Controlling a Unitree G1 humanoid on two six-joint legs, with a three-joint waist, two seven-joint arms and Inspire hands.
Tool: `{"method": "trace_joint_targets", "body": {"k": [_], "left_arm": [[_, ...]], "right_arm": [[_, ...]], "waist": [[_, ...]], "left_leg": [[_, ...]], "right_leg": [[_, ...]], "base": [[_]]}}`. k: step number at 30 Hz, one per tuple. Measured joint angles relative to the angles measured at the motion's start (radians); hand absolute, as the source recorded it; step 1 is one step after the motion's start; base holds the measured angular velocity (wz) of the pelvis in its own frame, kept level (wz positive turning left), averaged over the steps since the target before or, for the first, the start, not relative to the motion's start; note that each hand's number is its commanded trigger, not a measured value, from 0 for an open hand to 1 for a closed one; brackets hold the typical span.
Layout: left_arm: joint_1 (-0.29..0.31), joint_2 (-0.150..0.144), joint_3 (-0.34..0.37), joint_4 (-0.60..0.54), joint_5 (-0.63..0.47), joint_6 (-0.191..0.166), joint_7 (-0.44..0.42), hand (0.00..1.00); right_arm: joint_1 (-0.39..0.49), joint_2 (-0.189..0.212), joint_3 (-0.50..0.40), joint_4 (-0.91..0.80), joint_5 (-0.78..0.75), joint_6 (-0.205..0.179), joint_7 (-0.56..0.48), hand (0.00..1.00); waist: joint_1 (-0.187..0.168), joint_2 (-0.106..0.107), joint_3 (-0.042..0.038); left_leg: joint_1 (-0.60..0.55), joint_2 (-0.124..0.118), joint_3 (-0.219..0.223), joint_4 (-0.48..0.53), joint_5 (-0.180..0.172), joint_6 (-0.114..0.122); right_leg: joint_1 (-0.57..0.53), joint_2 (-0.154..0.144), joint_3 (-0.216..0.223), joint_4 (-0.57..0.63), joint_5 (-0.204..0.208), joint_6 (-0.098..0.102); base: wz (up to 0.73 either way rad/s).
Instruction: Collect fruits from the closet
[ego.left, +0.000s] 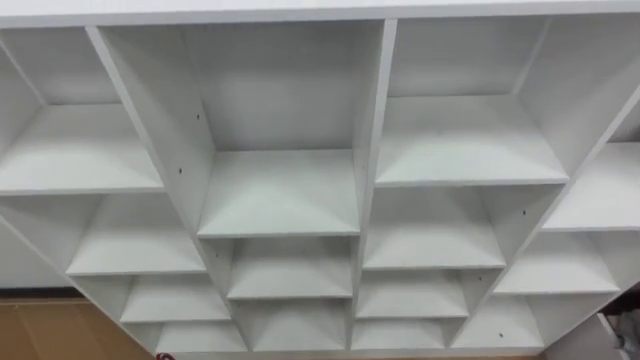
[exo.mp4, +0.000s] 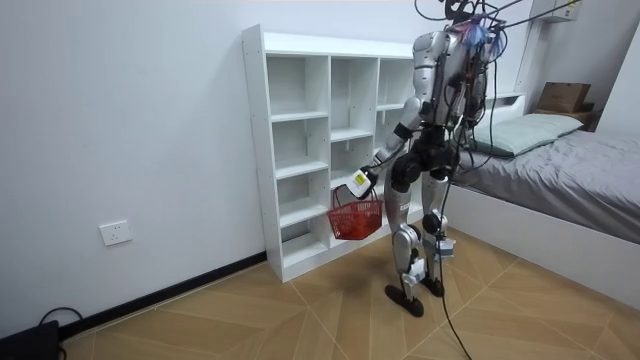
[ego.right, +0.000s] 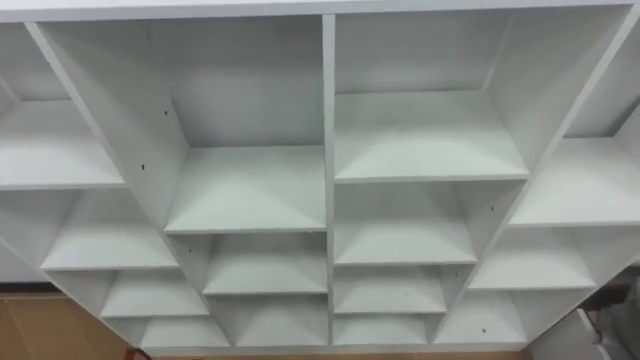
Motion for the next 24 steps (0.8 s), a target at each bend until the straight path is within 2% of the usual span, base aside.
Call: {"method": "trace_joint_targets", "body": {"k": [6, 11, 16, 24], "left_arm": [[0.000, -0.003, 0.033, 0.038, 0.007, 0.008, 0.007, 1.00], [0.010, -0.003, 0.049, 0.046, 0.007, 0.033, 0.008, 1.00], [0.025, -0.003, 0.068, 0.046, 0.078, 0.084, 0.008, 1.00], [0.046, -0.004, 0.068, 0.045, 0.199, 0.158, 0.007, 1.00]], "right_arm": [[0.000, 0.016, 0.003, 0.031, 0.064, 0.030, 0.085, 0.00], [-0.007, 0.023, 0.003, 0.054, 0.073, 0.074, 0.129, 0.00], [-0.018, 0.021, 0.004, 0.054, 0.077, 0.112, 0.148, 0.00], [-0.027, 0.020, 0.015, 0.053, 0.079, 0.135, 0.177, 0.00]], "waist": [[0.005, -0.002, 0.0045], [0.008, -0.011, 0.0068], [0.009, -0.015, 0.0069], [0.012, -0.015, 0.0068]], "left_leg": [[0.001, 0.000, 0.000, 0.000, -0.001, 0.000], [0.001, 0.000, 0.000, -0.001, -0.002, 0.001], [0.001, 0.001, -0.001, 0.000, -0.008, 0.002], [0.001, 0.001, -0.007, 0.003, -0.009, 0.001]], "right_leg": [[0.000, 0.000, 0.000, -0.001, 0.000, 0.000], [0.000, -0.001, 0.000, 0.000, -0.001, 0.001], [0.000, 0.001, 0.000, 0.000, 0.000, 0.002], [0.010, 0.001, 0.000, -0.004, 0.000, 0.002]], "base": [[0.00], [0.00], [0.00], [0.00]]}}
